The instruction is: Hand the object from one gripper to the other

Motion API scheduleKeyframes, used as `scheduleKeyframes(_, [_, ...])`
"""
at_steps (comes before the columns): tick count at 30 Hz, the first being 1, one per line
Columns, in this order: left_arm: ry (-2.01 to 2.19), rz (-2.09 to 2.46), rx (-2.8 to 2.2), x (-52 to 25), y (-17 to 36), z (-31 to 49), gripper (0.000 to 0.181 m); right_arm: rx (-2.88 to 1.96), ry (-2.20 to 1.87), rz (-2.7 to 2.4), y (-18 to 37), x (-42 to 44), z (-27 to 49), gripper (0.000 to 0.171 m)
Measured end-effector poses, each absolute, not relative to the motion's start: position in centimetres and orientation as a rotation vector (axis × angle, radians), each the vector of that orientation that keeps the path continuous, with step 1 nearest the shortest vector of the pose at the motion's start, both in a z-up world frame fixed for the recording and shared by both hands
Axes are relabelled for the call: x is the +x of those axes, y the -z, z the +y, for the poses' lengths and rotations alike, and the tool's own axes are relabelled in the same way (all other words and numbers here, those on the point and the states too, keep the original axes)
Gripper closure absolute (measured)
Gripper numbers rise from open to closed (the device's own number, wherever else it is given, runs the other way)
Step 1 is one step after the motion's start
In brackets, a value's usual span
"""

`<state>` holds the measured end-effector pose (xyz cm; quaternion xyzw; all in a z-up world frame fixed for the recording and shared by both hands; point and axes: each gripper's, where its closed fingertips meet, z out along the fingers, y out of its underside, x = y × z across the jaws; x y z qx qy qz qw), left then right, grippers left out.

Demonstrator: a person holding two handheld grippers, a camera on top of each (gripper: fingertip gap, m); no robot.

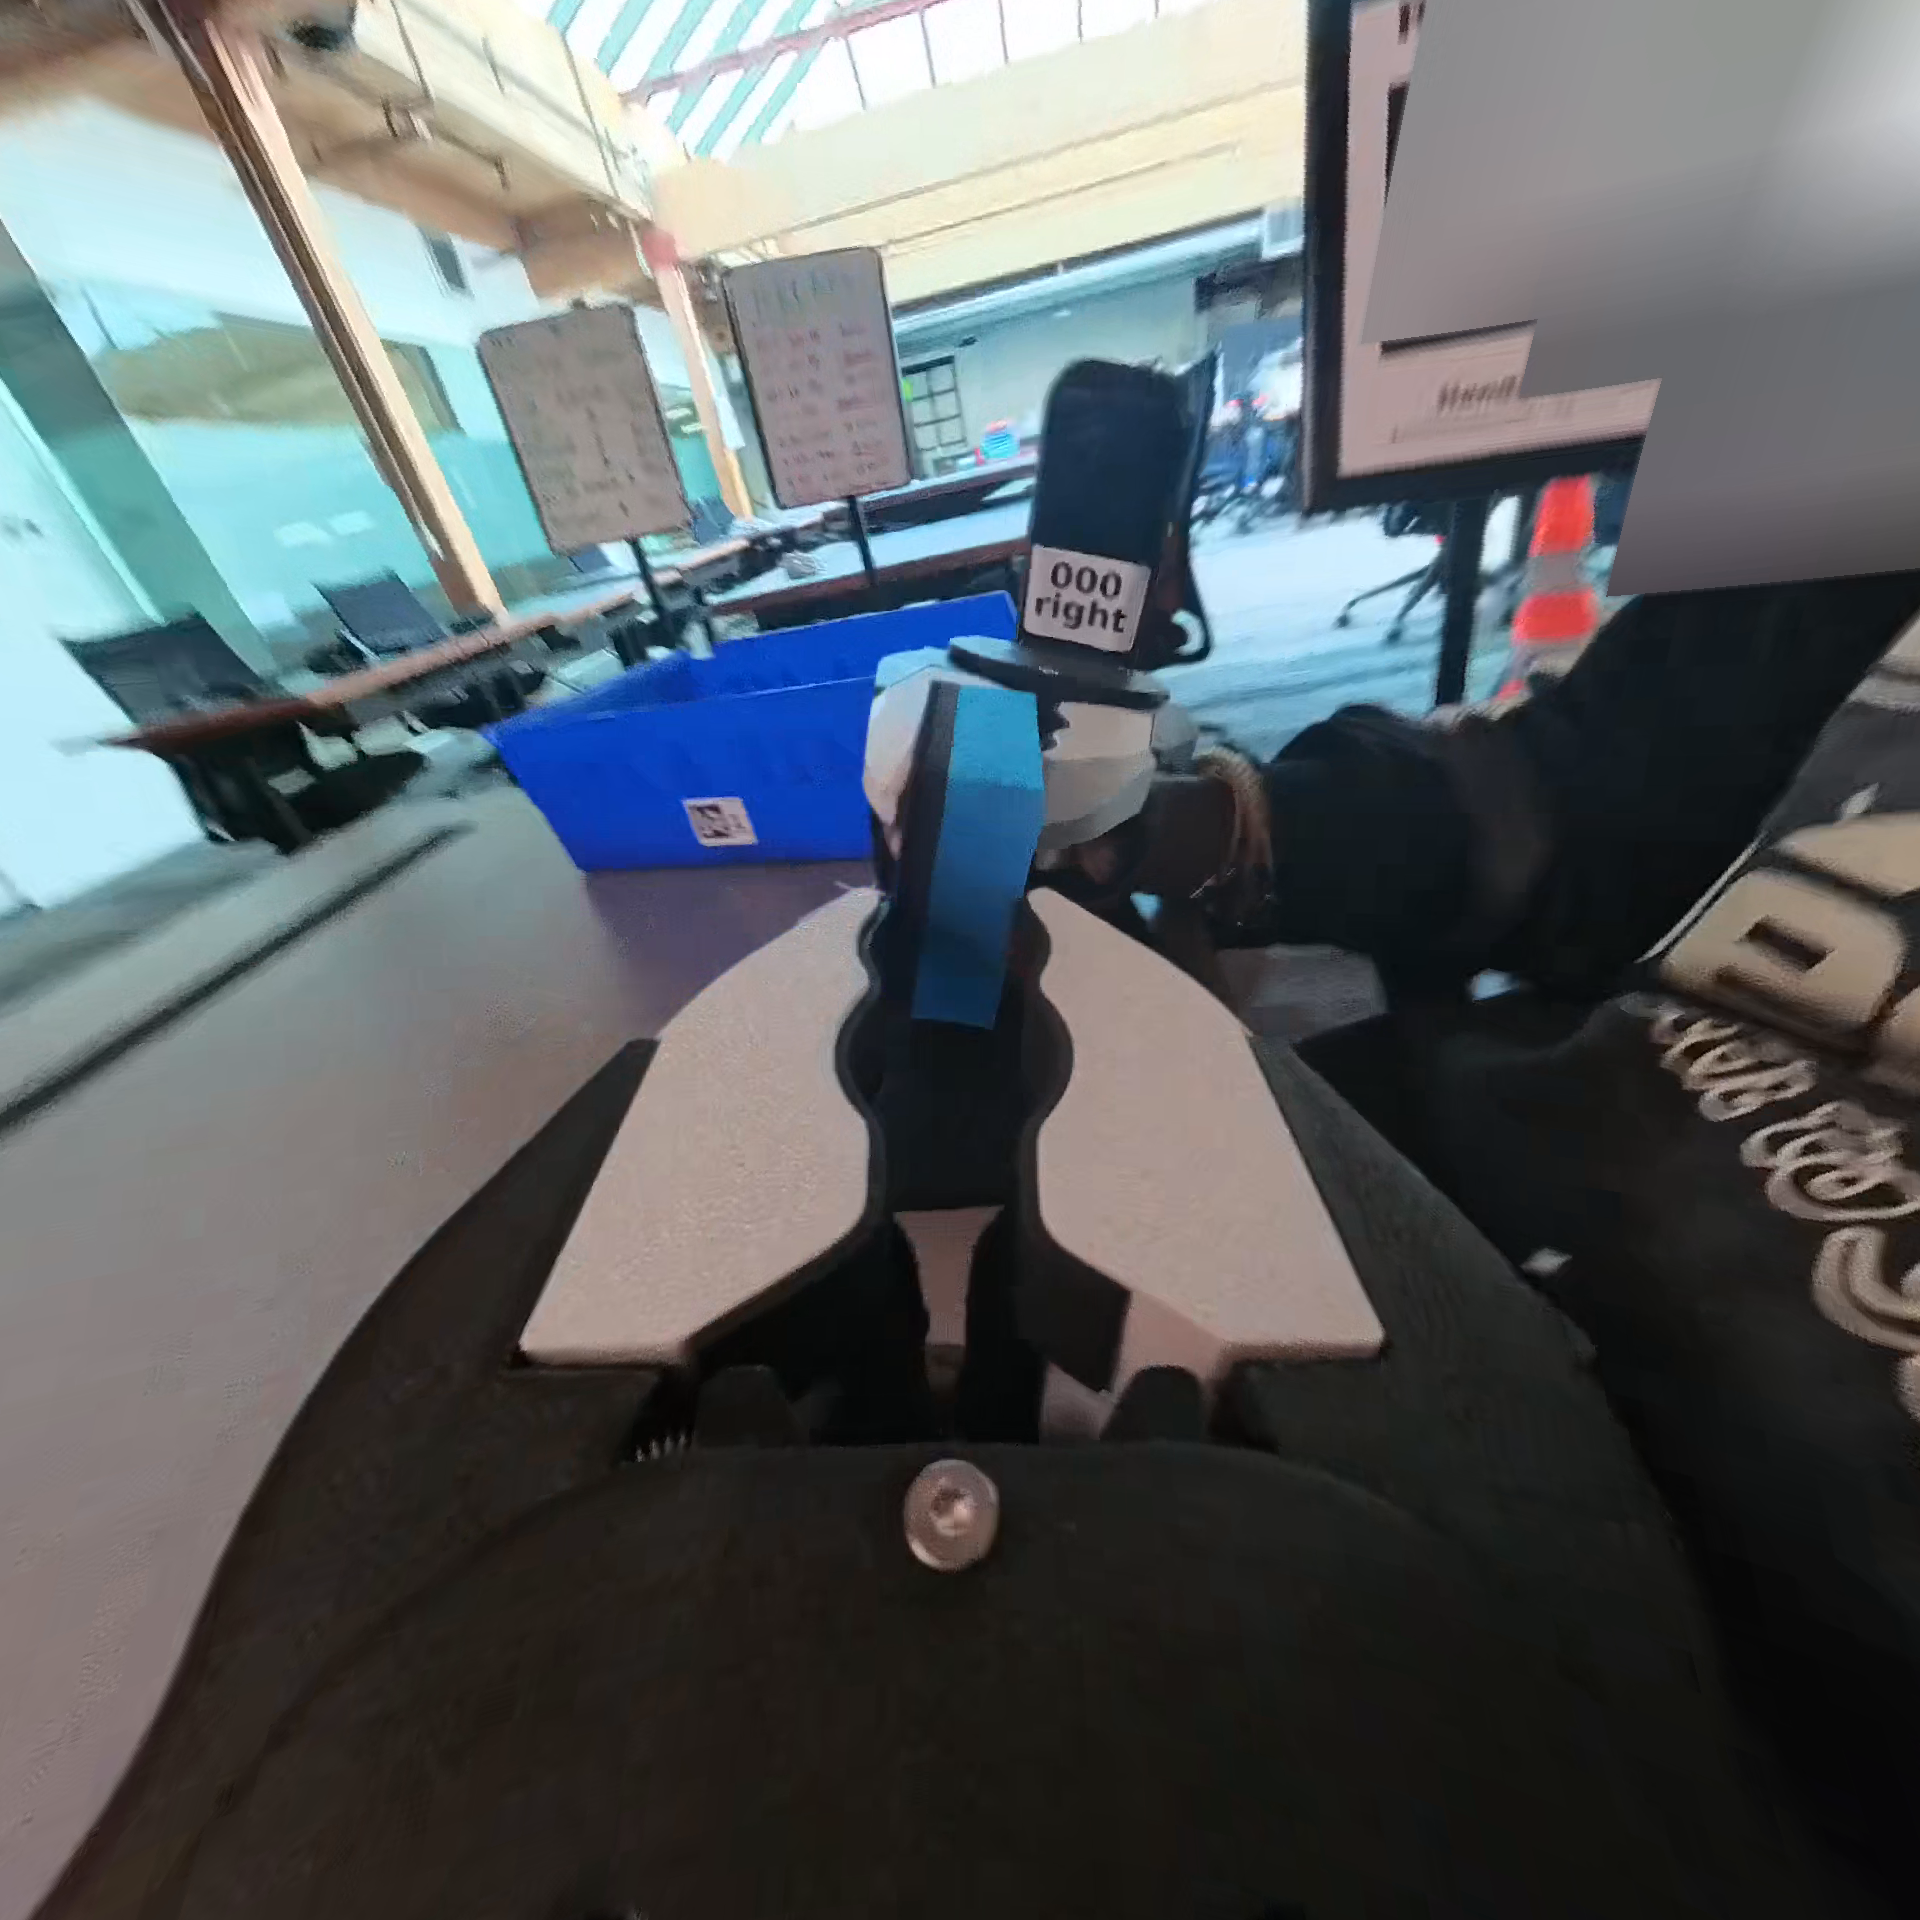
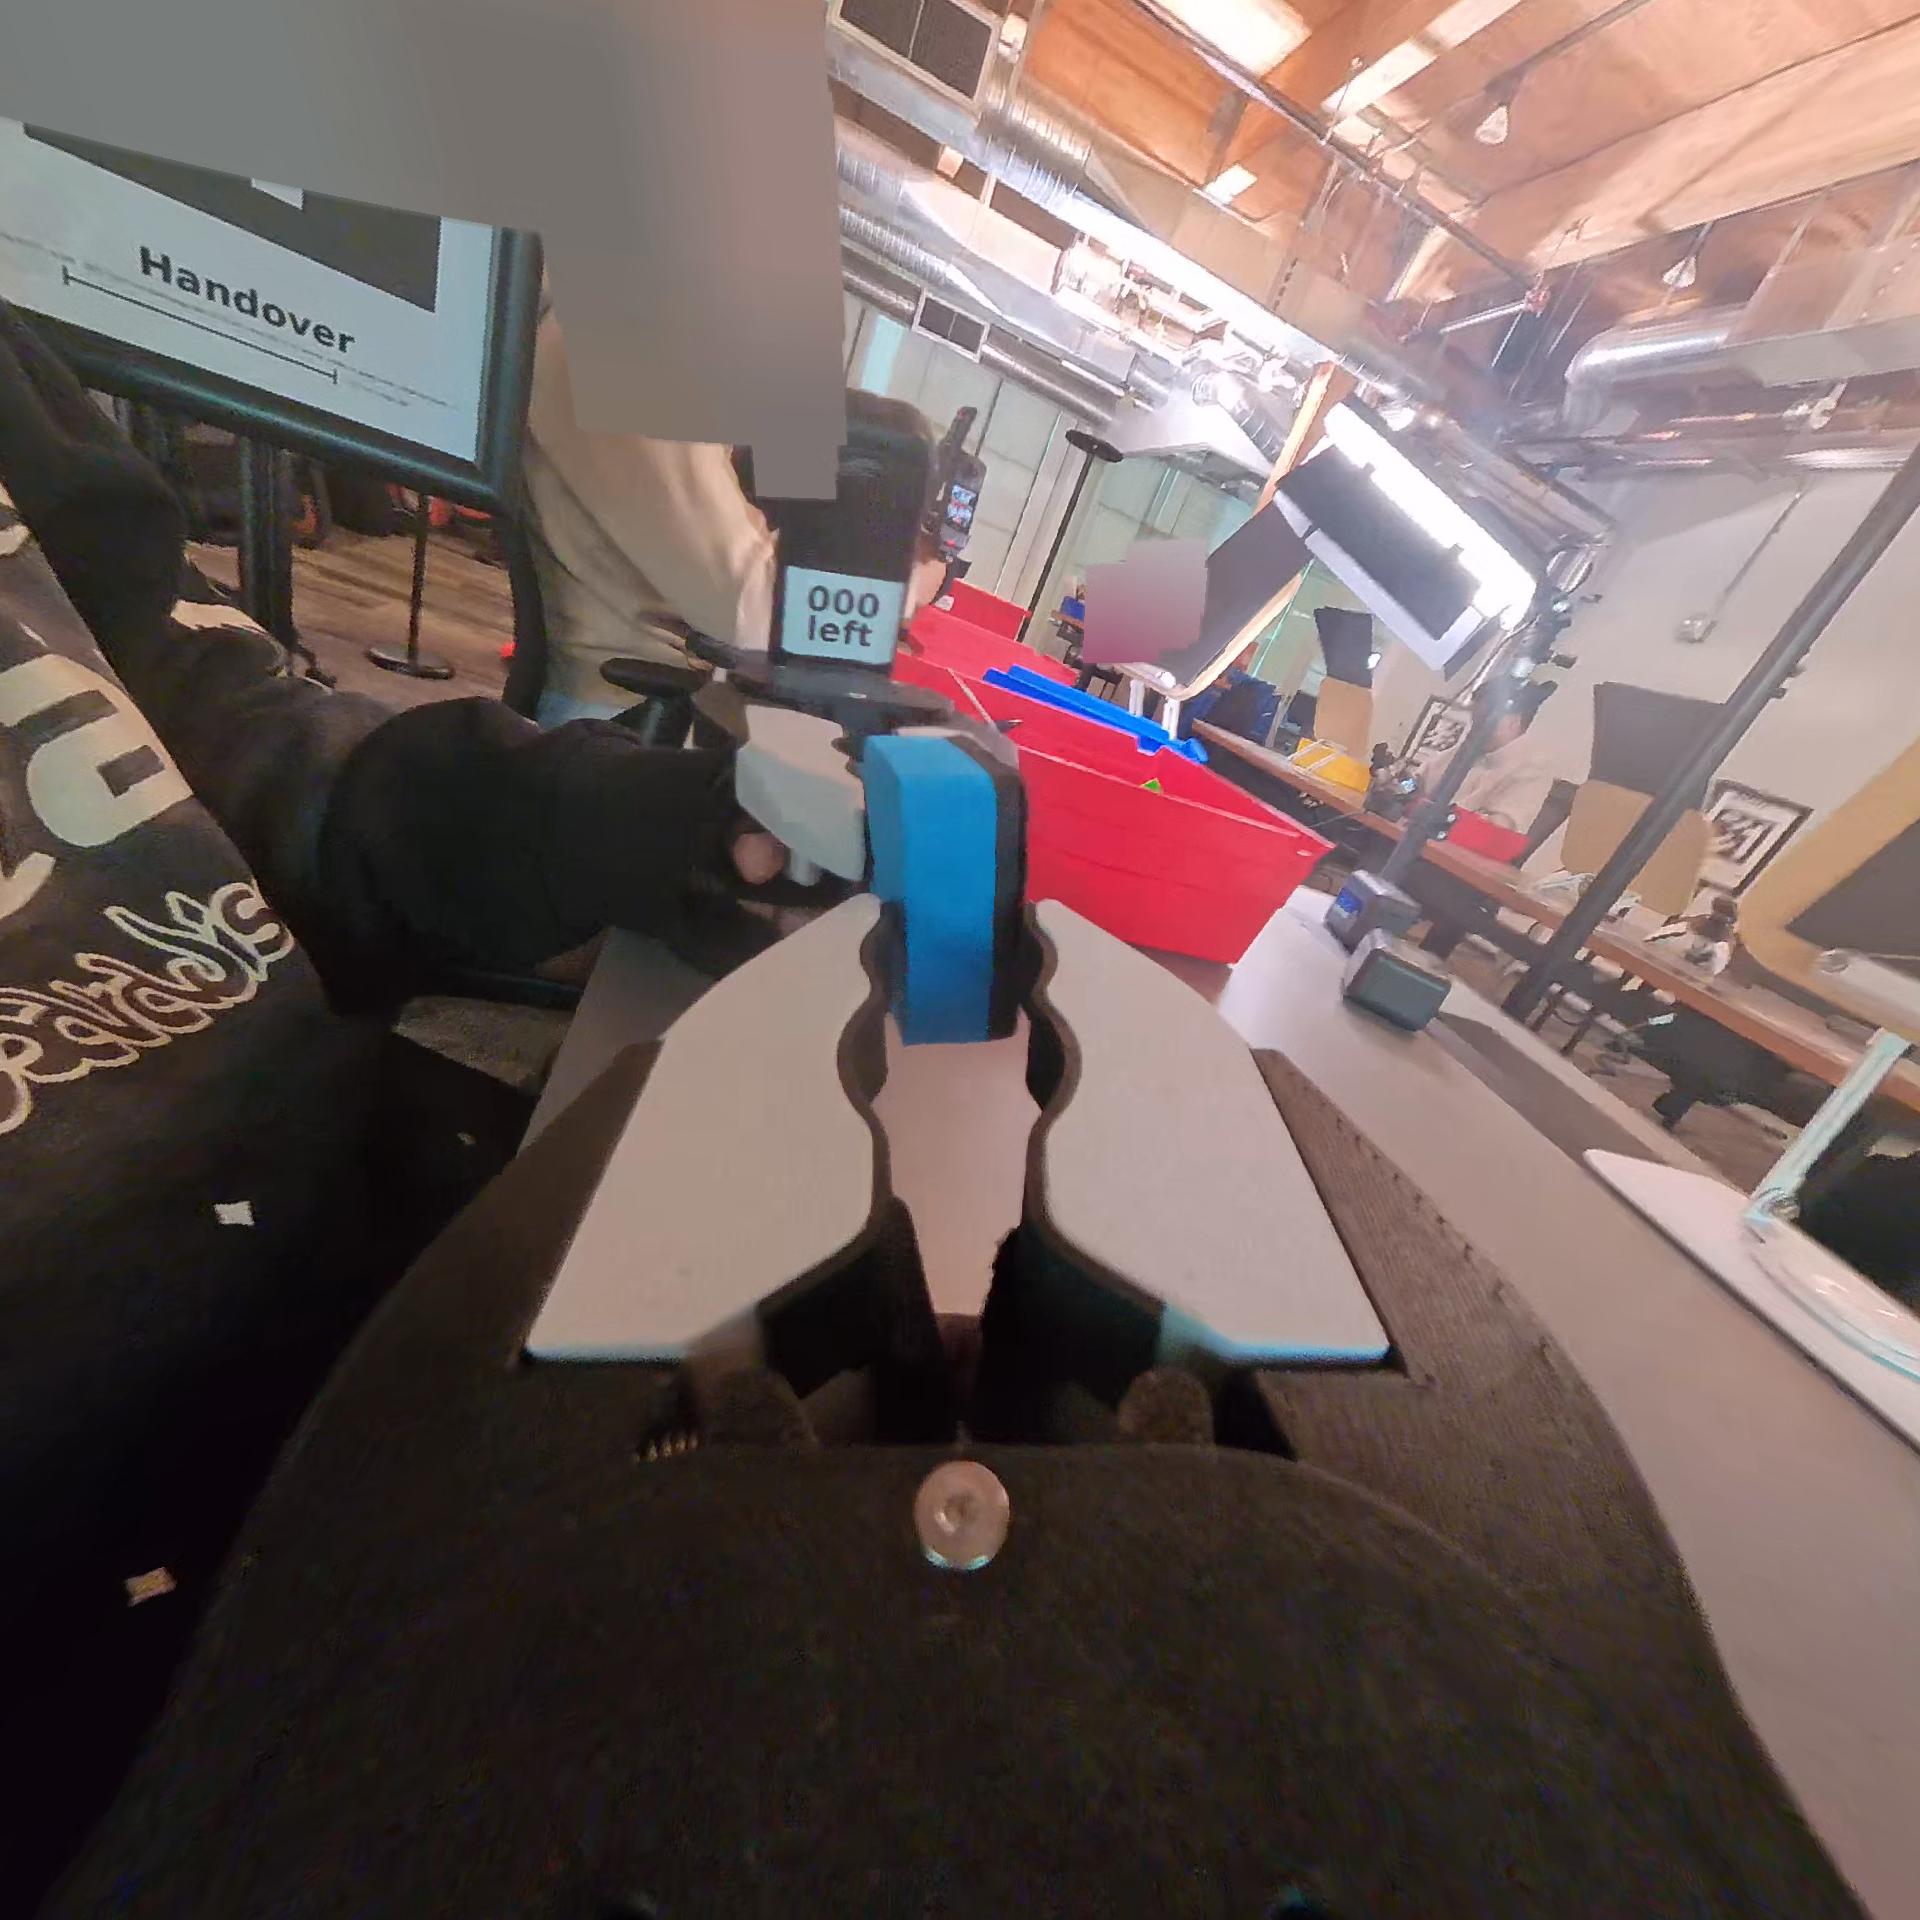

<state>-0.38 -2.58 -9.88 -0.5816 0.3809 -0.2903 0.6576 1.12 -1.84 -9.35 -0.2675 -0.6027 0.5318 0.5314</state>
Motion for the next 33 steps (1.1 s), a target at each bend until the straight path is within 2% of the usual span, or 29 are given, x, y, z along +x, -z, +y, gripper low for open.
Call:
scheduleKeyframes(2, [0.831,0.772,-1.386,-1.0,9.7,-2.5,0.16,-0.559,-1.192,-1.391,9.0,1.3,-2.0,0.139])
scheduleKeyframes(5, [1.043,0.668,-1.483,-1.7,10.1,-2.3,0.161,-0.393,-0.98,-1.307,8.7,1.2,-2.3,0.109])
scheduleKeyframes(7, [1.213,0.62,-1.522,-1.5,10.3,-2.6,0.161,-0.351,-0.87,-1.36,9.5,0.6,-2.8,0.103])
scheduleKeyframes(12, [1.346,0.591,-1.56,-1.5,10.5,-2.9,0.16,-0.258,-0.663,-1.403,10.5,0.2,-2.9,0.106])
scheduleKeyframes(23, [1.375,0.643,-1.597,-0.7,11.0,-3.5,0.159,-0.218,-0.635,-1.424,10.6,0.3,-3.3,0.117])
scheduleKeyframes(25, [1.225,0.737,-1.479,-0.4,10.2,-3.8,0.141,-0.283,-0.735,-1.414,10.1,0.6,-3.1,0.118])
scheduleKeyframes(28, [0.709,0.869,-1.283,-0.1,9.4,-3.3,0.09,-0.438,-1.04,-1.399,9.2,1.2,-2.8,0.117])
scheduleKeyframes(31, [0.408,0.887,-1.193,-0.3,9.4,-2.3,0.086,-0.504,-1.3,-1.327,7.8,2.1,-2.3,0.118])
scheduleKeyframes(33, [0.38,0.914,-1.2,0.0,9.8,-2.3,0.094,-0.523,-1.355,-1.32,7.7,2.3,-2.1,0.118])
